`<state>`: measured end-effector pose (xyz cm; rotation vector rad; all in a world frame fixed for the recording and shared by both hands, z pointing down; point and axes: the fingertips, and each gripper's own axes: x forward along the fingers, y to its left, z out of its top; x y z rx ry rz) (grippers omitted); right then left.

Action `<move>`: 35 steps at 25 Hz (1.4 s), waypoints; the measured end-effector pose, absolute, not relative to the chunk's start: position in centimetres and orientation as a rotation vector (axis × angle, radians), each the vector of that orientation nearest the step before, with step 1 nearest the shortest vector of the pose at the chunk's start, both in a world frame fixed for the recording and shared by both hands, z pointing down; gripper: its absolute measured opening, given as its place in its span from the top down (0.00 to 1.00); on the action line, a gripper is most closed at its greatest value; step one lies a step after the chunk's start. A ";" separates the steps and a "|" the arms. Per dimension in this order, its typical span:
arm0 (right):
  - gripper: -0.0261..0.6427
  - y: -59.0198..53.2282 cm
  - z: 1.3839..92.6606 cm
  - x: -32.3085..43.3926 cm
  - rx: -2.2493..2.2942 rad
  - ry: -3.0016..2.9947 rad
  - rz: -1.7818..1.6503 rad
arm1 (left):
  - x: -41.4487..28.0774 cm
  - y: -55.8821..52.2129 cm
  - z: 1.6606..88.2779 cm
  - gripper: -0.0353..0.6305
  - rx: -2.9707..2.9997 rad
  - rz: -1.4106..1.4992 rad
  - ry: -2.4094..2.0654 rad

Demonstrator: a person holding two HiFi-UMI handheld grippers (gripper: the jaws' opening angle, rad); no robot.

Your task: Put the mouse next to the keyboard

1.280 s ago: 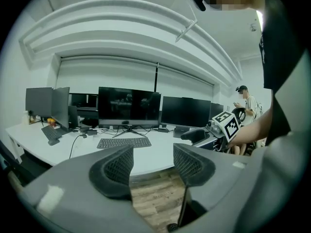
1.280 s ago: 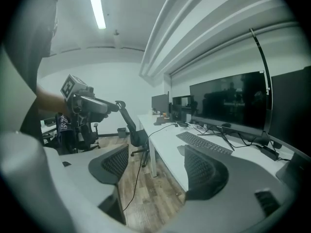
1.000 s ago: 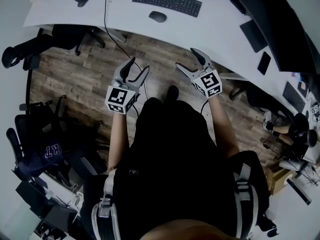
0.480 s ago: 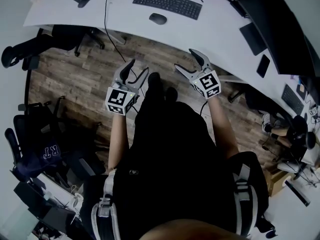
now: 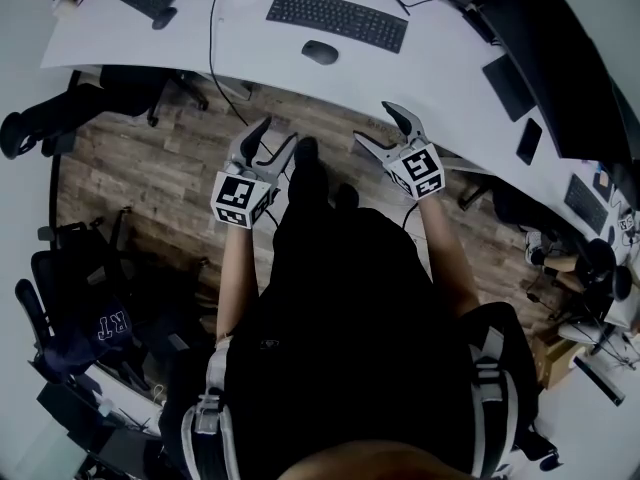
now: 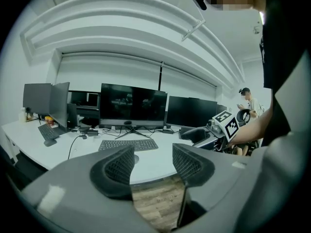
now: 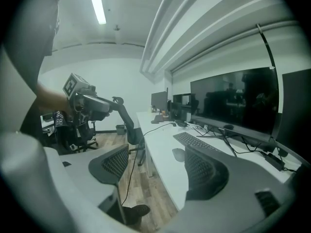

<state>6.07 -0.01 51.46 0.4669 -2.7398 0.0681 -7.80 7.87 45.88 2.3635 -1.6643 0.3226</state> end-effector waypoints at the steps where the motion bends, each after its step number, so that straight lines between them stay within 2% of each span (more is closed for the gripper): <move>1: 0.42 -0.4 51.5 5.6 0.469 -2.735 0.074 | -8.3 7.3 45.7 0.60 2.369 0.318 -1.660; 35: 0.43 -11.0 52.9 -3.8 0.649 -2.612 0.091 | -18.7 -8.0 46.4 0.61 2.510 0.279 -1.399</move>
